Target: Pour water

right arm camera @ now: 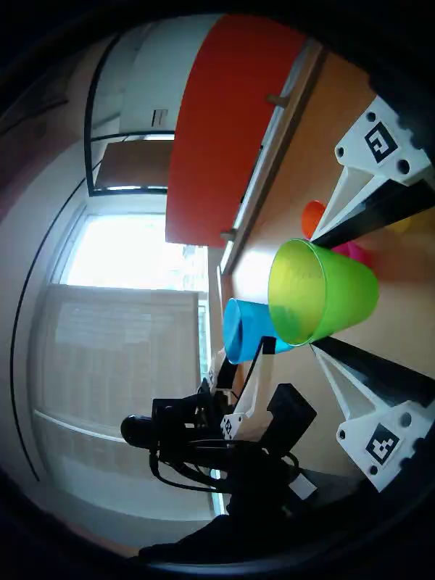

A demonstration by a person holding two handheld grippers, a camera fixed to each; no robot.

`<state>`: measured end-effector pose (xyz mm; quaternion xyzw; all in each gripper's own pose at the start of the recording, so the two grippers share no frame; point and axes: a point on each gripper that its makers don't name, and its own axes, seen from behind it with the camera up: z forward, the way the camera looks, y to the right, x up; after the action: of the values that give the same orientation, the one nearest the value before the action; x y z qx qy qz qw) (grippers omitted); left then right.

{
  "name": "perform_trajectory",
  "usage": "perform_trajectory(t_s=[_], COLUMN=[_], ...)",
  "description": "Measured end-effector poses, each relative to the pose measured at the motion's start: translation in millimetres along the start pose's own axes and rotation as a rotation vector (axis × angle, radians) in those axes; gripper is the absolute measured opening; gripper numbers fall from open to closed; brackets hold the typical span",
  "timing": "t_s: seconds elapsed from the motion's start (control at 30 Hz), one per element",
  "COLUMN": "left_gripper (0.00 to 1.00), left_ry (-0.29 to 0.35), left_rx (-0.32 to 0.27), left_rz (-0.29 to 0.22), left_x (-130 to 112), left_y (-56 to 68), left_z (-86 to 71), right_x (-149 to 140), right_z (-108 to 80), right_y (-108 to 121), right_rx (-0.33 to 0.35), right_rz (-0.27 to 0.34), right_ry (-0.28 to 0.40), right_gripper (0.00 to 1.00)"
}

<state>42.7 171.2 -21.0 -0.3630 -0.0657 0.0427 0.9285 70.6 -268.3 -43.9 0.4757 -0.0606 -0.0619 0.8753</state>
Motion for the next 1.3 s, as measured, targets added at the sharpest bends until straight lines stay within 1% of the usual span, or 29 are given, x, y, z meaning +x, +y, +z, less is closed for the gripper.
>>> perform_trajectory(t_s=[0.2,0.47,0.77,1.07,1.3], left_gripper=[0.83,0.83,0.83,0.83,0.83], left_ry=[0.01,0.039,0.063,0.062,0.066], left_rx=[-0.001,0.001,-0.007,-0.022,-0.024], left_rz=[0.013,0.032,0.042,0.044,0.045], left_x=[4,11,22,28,35], left_y=[0.9,1.9,3.0,5.6,2.2], left_z=[-1.1,0.1,2.5,5.0,4.7], right_x=[6,9,8,8,9], right_z=[1.7,4.1,4.8,4.8,4.8], right_y=[0,1,0,-1,-2], right_rx=[0.002,0.005,0.015,0.015,0.023], right_rz=[0.008,0.021,0.029,0.029,0.039], right_ry=[0.026,0.05,0.059,0.073,0.08], right_gripper=[0.89,0.89,0.89,0.89,0.88])
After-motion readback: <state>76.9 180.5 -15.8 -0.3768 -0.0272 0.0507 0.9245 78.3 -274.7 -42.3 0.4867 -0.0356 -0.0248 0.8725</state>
